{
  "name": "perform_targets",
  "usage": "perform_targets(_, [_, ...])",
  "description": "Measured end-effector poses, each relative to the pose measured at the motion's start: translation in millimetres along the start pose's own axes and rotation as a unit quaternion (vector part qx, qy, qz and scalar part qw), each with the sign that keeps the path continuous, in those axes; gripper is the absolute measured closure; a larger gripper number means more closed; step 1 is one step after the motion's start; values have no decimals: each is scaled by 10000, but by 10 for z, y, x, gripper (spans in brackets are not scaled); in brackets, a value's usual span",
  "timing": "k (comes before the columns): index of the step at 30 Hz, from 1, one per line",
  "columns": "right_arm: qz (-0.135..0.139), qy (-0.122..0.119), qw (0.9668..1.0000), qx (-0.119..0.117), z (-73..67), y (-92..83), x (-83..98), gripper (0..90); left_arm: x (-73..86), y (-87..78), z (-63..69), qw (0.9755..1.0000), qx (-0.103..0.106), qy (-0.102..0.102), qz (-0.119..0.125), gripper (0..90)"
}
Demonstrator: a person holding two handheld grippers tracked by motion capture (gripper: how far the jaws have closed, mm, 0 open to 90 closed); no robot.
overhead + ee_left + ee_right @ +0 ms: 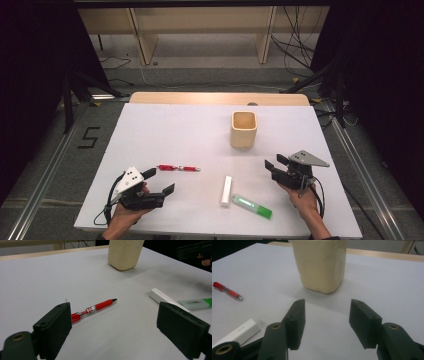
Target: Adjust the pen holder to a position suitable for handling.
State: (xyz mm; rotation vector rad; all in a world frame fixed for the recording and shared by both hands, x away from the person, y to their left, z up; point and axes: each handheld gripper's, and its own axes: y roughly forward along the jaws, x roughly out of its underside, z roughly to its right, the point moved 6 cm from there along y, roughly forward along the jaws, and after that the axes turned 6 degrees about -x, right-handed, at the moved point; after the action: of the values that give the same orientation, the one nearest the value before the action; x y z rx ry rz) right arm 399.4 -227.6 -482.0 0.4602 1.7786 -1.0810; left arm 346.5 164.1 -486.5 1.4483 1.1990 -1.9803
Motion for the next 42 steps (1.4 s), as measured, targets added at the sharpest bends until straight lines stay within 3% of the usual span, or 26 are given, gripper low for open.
perform_targets(10, [-18,192,9998,21,173,197,-126,699,5,5,3,10000,-2,0,-9,123])
perform_targets(16, [-111,394,9991,125,301,403,-207,852,4,4,2,10000,-2,2,-7,123])
perform_targets(20, [-145,429,9988,194,399,565,-276,900,1,2,1,10000,24,-8,0,124])
perform_targets(30, [-363,607,9971,287,560,874,-367,900,11,16,1,10000,7,-25,-23,123])
perform_targets(42, [-521,606,9966,185,531,1120,-462,900,6,8,-2,10000,9,-13,-11,124])
